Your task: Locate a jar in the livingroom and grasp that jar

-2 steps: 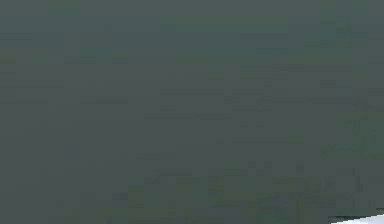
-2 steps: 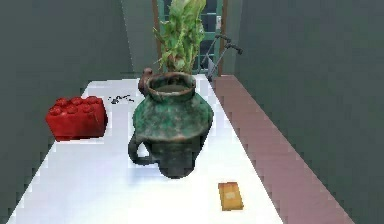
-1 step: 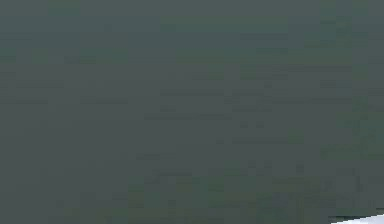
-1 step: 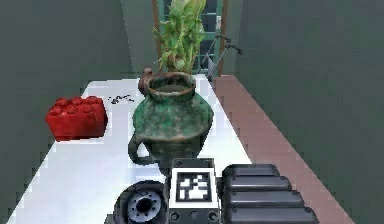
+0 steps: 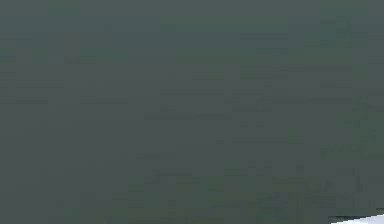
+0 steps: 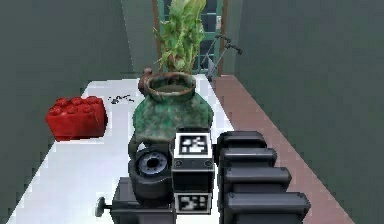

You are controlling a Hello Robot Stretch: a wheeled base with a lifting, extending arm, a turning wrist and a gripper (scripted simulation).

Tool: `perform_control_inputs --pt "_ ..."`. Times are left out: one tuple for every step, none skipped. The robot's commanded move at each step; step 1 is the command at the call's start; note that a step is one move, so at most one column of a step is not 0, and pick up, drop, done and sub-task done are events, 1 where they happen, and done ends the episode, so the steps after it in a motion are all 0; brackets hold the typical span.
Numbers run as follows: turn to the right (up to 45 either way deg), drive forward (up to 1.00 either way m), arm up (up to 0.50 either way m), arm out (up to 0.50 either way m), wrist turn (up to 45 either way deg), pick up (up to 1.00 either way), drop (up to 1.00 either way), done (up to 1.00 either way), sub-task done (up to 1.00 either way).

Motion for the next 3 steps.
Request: perform_control_inputs --pt "0.0 0.0 0.0 0.0 45.0 0.0 0.0 0.0 0.0" --pt "0.0 0.0 0.0 0.0 45.0 0.0 0.0 0.0 0.0" --pt "0.0 0.0 0.0 0.0 45.0 0.0 0.0 0.0 0.0"
